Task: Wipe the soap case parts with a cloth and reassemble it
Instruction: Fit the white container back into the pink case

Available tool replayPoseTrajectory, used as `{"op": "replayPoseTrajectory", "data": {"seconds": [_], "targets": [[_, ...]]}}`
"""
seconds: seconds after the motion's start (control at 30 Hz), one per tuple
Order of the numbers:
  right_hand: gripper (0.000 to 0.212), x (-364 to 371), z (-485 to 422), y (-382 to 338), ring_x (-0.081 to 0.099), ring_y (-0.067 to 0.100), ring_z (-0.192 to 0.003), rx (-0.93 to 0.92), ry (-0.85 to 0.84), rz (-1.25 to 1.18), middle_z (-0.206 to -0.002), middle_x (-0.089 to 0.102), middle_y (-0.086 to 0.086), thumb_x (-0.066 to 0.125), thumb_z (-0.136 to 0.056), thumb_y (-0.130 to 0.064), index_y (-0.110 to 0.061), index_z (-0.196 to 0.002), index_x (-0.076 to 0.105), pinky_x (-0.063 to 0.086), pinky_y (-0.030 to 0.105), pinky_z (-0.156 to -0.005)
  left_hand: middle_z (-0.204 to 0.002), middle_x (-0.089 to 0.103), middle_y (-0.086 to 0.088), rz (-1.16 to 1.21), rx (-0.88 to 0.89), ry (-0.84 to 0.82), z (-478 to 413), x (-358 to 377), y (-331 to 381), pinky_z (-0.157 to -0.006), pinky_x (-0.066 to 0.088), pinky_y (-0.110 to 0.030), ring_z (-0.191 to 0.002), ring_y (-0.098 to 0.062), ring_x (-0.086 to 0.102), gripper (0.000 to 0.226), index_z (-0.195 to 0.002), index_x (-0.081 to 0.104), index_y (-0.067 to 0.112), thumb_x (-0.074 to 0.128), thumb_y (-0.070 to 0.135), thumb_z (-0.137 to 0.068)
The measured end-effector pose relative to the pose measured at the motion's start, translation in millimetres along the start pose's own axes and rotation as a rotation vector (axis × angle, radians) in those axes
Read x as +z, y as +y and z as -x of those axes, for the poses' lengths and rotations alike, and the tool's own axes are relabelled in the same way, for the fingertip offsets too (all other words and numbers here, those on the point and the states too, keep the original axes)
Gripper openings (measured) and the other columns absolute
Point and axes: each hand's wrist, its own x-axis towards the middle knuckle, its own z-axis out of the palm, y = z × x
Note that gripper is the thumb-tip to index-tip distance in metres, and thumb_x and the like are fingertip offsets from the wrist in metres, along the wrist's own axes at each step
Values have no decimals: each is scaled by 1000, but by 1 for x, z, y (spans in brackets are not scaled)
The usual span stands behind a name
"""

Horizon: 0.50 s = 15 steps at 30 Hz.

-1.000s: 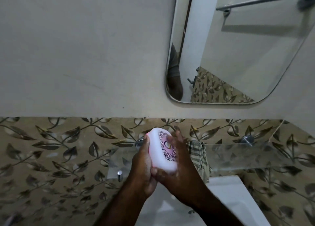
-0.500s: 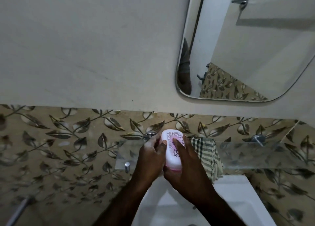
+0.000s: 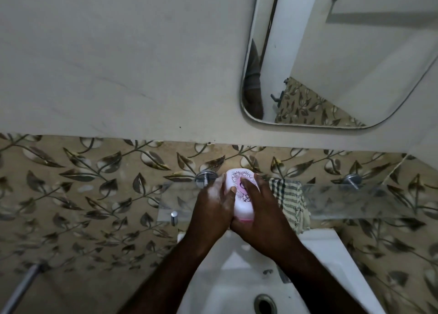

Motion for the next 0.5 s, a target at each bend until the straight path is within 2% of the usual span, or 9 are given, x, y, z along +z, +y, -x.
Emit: {"op": "replayPoseTrajectory", "data": {"seconds": [0.07,0.13,0.17,0.23,0.3,0.33,0.4,0.47,0.5], "targets": [[93,-6,3,-2,30,8,-136,-25,-38,5,-149,33,8,67,-68,-53,-12,-146,35,18,12,-109,-109,69,4,18,-23,22,0,-2,1,-79,48,-9,-93,-3,65,35,-131,57,21,55,26,-95],[92,-17,7,-4,18,-4,-137,-10,26,-26,-147,33,3,63,-71,-56,-13,-146,33,11,8,-110,-102,68,7,37,-37,66,-1,-3,0,-72,40,0,-87,3,62,30,-126,60,20,54,24,-97],[89,-24,9,-3,20,0,-139,40,100,-36,-147,35,3,60,-72,-56,-14,-146,35,12,11,-111,-99,67,7,47,-42,87,-2,-3,-1,-70,37,3,-83,9,61,27,-123,61,18,54,22,-97],[82,-36,10,6,31,18,-139,188,292,-8,-146,41,10,56,-73,-55,-13,-141,43,20,21,-112,-95,65,10,80,-52,121,-4,-3,-3,-69,35,4,-77,18,57,25,-120,62,13,56,17,-96],[76,-47,8,26,40,30,-131,373,380,22,-138,47,16,63,-76,-50,-9,-137,46,31,33,-109,-99,66,4,84,-57,147,-3,-1,-3,-70,34,4,-81,7,58,28,-121,61,8,58,17,-94],[77,-52,6,35,42,32,-129,478,341,18,-138,47,17,67,-77,-49,-9,-138,44,34,38,-108,-102,68,-1,80,-55,155,-3,1,-2,-70,35,3,-83,-2,59,29,-121,61,7,59,17,-93],[86,-58,-1,49,48,34,-125,644,207,-37,-135,51,17,70,-74,-57,-10,-139,41,41,44,-104,-106,68,-7,74,-40,173,-2,4,-2,-72,38,1,-89,-11,60,28,-119,61,8,62,15,-91],[87,-62,-8,55,58,32,-113,725,155,-109,-122,62,12,71,-65,-65,-12,-130,50,48,45,-96,-113,67,-7,55,-10,202,1,8,1,-77,41,-1,-95,-12,62,30,-119,62,11,64,16,-89],[83,-64,-12,56,63,31,-105,739,146,-123,-112,67,10,71,-58,-69,-14,-119,58,52,44,-90,-116,65,-7,35,15,214,3,11,3,-82,44,-6,-98,-14,63,33,-120,62,12,65,18,-88]]}}
